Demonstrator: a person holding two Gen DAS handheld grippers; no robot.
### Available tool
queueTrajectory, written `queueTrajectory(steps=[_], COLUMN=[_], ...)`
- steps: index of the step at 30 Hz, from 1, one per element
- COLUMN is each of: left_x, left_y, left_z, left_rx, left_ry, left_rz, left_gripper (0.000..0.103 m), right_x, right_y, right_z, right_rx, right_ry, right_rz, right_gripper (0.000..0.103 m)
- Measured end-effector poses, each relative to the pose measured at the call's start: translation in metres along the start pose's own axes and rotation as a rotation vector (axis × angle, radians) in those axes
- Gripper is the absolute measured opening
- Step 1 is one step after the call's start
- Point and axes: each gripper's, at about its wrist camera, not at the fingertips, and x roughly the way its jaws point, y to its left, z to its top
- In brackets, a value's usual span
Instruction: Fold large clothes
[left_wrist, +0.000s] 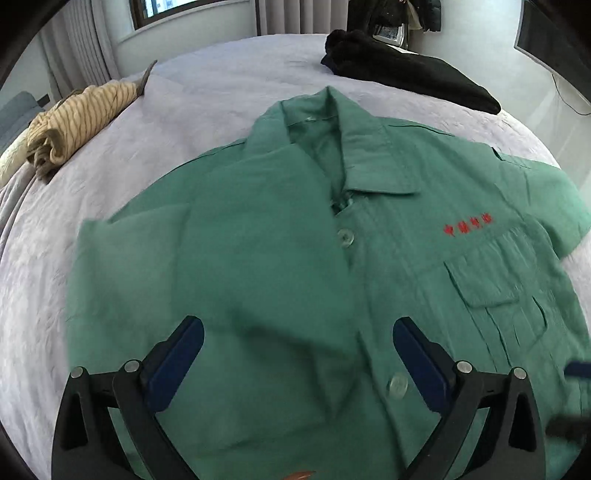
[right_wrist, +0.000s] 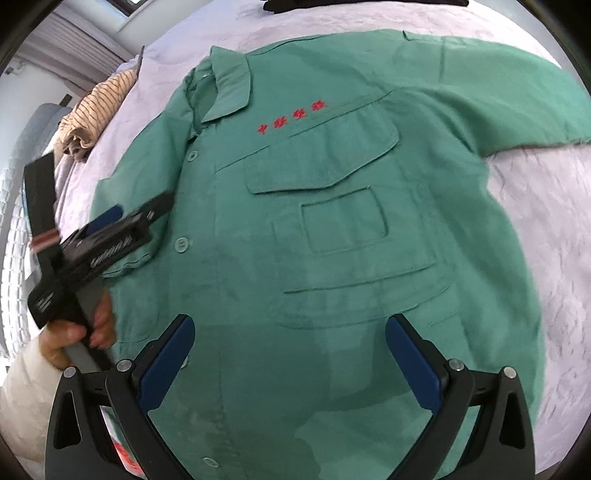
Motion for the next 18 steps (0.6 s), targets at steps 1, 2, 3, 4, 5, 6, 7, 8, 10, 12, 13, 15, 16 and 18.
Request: queueTrajectory(steps=[1,2,3,4,5,6,7,8,10,12,13,15,16,18], left_x=[-0.012,-0.018,-0.03,-0.042,-0.052,-0.056,-0.058,-0.057,-0.047,-0.038,-0.03,-0.017,-0.009,0.002], left_y=[0.007,0.014,0.019,0.027,0.04,0.053,0.062,0.076,0.095,0.107,0.11,0.117,0.122,0.135], left_z=[-0.004,-0.014,-0.026,-0.039,-0.054,-0.062,-0.07,-0.079,-0.092,-0.098,-0.098,-0.097,-0.094,-0.095], left_rx=[0.004,0.004,0.0,-0.007,-0.022,-0.038,-0.048,-0.061,-0.087,-0.113,-0.123,-0.145,-0.17,-0.242], left_ry=[-0.012,-0.025,-0.04,-0.05,-0.052,-0.048,-0.041,-0.025,0.025,0.035,0.025,0.014,0.014,0.028], left_rz=[0.001,0.015,0.041,0.081,0.139,0.198,0.244,0.303,0.372,0.413,0.454,0.518,0.537,0.562], left_gripper=[0.103,0.103,0.103,0.103,0.103,0.103,0.103,0.103,0.103,0.103,0.103,0.103,0.103,0.103], right_x=[-0.001,-0.002,-0.002,-0.002,0.001,0.003,0.007,0.013,0.029,0.055,0.074,0.103,0.125,0.133], right_y=[0.004,0.011,0.02,0.032,0.051,0.063,0.08,0.102,0.141,0.177,0.197,0.217,0.227,0.23], right_z=[0.003,0.007,0.011,0.018,0.027,0.031,0.038,0.043,0.052,0.057,0.059,0.059,0.059,0.065], right_rx=[-0.019,-0.047,-0.078,-0.113,-0.167,-0.2,-0.249,-0.315,-0.429,-0.551,-0.623,-0.73,-0.807,-0.84], right_ry=[-0.006,-0.015,-0.025,-0.035,-0.049,-0.058,-0.07,-0.083,-0.105,-0.124,-0.136,-0.149,-0.156,-0.191], right_rz=[-0.009,-0.015,-0.018,-0.021,-0.02,-0.02,-0.022,-0.028,-0.064,-0.121,-0.176,-0.304,-0.442,-0.494], right_gripper=[0.103,0.103,0.103,0.103,0.103,0.103,0.103,0.103,0.103,0.103,0.103,0.103,0.103,0.077])
